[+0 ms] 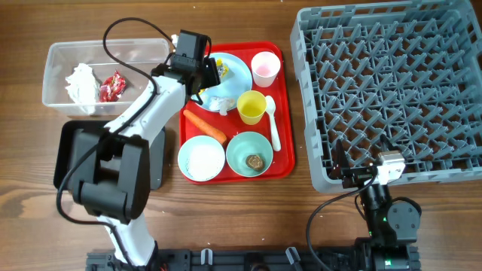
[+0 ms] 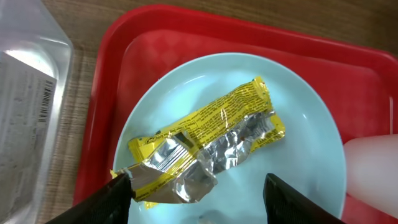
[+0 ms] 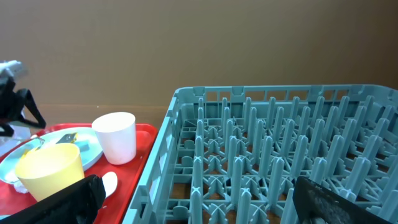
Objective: Sort waste into correct bins and load items into the dishwasher rack
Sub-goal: 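Return the left gripper to the plate and grasp the yellow wrapper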
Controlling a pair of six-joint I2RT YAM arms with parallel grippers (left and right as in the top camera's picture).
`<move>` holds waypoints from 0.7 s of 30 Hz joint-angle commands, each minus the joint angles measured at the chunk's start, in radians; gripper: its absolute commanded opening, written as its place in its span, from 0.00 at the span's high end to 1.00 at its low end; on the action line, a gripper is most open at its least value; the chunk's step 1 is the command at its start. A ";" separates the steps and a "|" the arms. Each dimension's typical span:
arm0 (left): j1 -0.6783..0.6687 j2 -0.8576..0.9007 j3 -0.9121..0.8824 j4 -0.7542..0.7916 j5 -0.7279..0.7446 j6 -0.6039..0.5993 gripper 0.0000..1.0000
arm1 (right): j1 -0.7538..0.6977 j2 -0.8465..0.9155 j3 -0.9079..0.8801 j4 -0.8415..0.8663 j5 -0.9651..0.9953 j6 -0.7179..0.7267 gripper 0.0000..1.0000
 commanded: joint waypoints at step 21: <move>-0.021 -0.013 0.008 0.025 -0.023 0.011 0.30 | -0.002 -0.006 -0.001 0.005 -0.016 -0.009 0.00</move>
